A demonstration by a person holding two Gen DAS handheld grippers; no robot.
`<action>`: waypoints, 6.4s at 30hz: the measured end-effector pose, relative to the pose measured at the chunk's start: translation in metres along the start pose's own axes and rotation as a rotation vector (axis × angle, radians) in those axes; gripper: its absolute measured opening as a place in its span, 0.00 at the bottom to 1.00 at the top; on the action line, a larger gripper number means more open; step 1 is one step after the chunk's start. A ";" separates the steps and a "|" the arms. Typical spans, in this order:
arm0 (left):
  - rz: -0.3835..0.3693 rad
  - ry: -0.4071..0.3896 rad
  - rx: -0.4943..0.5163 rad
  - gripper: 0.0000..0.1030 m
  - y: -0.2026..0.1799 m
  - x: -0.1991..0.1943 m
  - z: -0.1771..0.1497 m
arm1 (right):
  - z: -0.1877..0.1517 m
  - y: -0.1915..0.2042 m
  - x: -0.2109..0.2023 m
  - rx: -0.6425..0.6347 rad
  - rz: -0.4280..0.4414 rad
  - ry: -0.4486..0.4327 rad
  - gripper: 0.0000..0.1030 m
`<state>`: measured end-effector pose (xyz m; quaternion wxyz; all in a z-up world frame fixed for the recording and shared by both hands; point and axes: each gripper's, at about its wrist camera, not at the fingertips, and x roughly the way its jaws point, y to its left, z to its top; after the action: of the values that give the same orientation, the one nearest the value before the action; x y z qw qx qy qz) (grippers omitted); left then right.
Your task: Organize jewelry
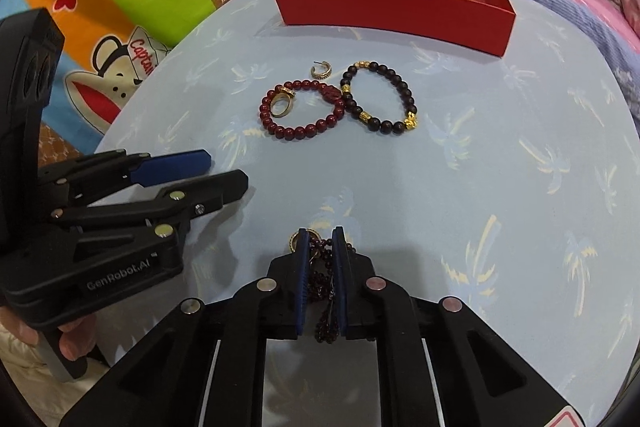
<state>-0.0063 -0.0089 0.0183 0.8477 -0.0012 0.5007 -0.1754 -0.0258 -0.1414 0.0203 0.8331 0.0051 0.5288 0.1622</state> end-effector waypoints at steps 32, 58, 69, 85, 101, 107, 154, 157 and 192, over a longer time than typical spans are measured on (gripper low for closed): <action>-0.101 0.066 0.121 0.36 -0.046 0.010 -0.007 | -0.026 -0.015 -0.018 0.024 -0.013 0.009 0.14; -0.018 0.054 0.123 0.35 -0.057 0.026 0.013 | -0.040 -0.019 -0.023 -0.056 0.035 0.023 0.13; -0.021 0.057 0.075 0.37 -0.037 0.015 0.005 | -0.036 -0.018 -0.022 -0.029 -0.006 0.005 0.24; 0.007 0.028 0.025 0.37 -0.013 0.005 0.011 | -0.016 -0.011 -0.038 -0.005 -0.041 -0.088 0.08; 0.042 -0.002 -0.020 0.42 0.020 0.018 0.052 | 0.083 -0.044 -0.061 0.127 -0.059 -0.280 0.08; 0.053 0.020 0.022 0.39 0.012 0.036 0.052 | 0.094 -0.045 -0.049 0.129 -0.063 -0.259 0.08; -0.105 -0.192 -0.020 0.07 0.042 0.070 0.265 | 0.251 -0.095 0.043 0.212 -0.064 -0.226 0.08; -0.055 -0.167 -0.032 0.07 0.052 0.089 0.266 | 0.257 -0.098 0.057 0.227 -0.061 -0.210 0.09; 0.070 -0.234 -0.080 0.39 0.052 0.034 0.201 | 0.186 -0.069 -0.006 0.219 -0.107 -0.296 0.39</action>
<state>0.1947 -0.0046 0.0807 0.9052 -0.0383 0.4046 -0.1243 0.1540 -0.1783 0.0952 0.9036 0.0914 0.4147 0.0567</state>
